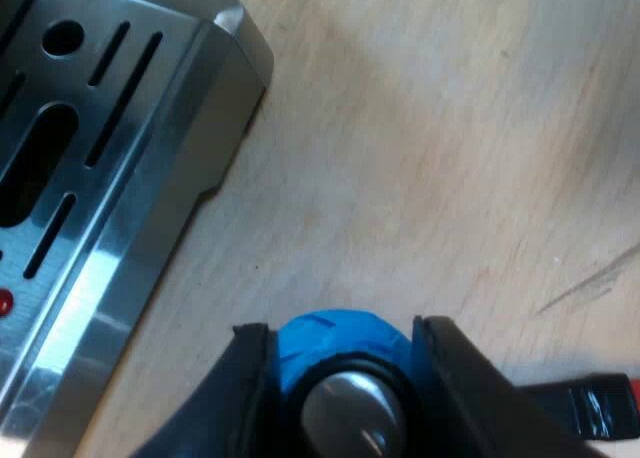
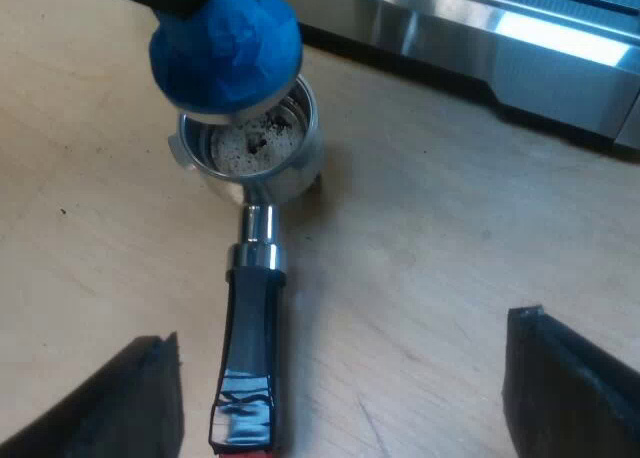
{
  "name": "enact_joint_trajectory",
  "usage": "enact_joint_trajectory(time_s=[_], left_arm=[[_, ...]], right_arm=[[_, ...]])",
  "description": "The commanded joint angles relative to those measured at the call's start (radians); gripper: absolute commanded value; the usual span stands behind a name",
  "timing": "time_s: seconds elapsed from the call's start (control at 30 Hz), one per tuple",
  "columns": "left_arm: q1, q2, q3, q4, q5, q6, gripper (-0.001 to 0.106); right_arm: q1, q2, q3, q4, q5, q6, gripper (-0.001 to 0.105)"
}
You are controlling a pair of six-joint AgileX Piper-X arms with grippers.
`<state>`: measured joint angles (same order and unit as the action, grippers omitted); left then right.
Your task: Grind coffee beans and then tamp
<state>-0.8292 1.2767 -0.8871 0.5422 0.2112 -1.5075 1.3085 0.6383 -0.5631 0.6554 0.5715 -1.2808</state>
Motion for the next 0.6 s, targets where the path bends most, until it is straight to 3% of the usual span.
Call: enact_joint_trajectory(time_s=[0.03, 0.1, 0.6], left_arm=[[-0.006, -0.005, -0.007, -0.016, -0.002, 0.007, 0.0], [-0.006, -0.005, -0.007, -0.002, -0.028, 0.007, 0.0], [-0.006, 0.0, 0.024, 0.028, -0.028, 0.009, 0.0]], right_arm=[[-0.003, -0.003, 0.0, -0.003, 0.009, -0.01, 0.068], [-0.003, -0.003, 0.0, -0.003, 0.009, -0.01, 0.068], [-0.003, -0.003, 0.0, -0.003, 0.016, -0.01, 0.068]])
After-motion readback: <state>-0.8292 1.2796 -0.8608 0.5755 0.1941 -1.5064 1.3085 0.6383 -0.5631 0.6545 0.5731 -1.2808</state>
